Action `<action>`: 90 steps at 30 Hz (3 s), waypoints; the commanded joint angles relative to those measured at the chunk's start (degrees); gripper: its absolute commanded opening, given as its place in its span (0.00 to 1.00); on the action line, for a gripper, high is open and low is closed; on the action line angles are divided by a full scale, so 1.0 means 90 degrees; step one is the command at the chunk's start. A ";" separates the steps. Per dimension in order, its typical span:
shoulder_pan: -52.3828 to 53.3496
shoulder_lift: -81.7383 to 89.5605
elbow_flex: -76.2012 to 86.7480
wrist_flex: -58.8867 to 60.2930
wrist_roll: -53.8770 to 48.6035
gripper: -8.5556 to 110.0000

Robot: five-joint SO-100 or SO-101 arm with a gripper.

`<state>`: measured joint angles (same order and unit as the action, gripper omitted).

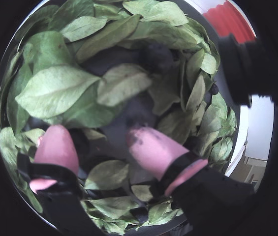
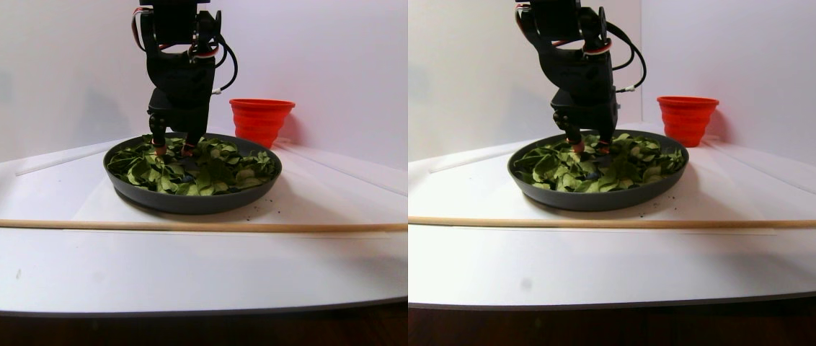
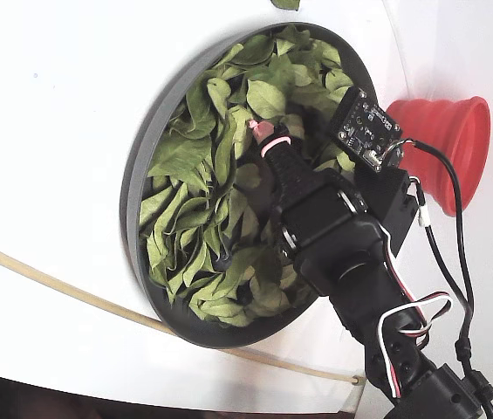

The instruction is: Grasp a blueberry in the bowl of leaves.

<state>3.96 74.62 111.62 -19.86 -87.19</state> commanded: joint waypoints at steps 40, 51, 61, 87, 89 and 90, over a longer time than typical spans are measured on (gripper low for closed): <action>-0.0068 -0.0146 -0.0088 -0.0322 -0.0430 0.22; -0.0137 0.0039 0.0195 -0.0234 -0.0537 0.24; -0.0078 0.0293 0.0361 0.0059 -0.0762 0.23; 0.0039 0.0215 0.0342 0.0029 -0.1016 0.17; 0.0039 0.0205 0.0342 0.0029 -0.1025 0.17; 0.0039 0.0205 0.0342 0.0029 -0.1025 0.17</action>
<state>2.99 73.65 115.31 -19.07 -96.06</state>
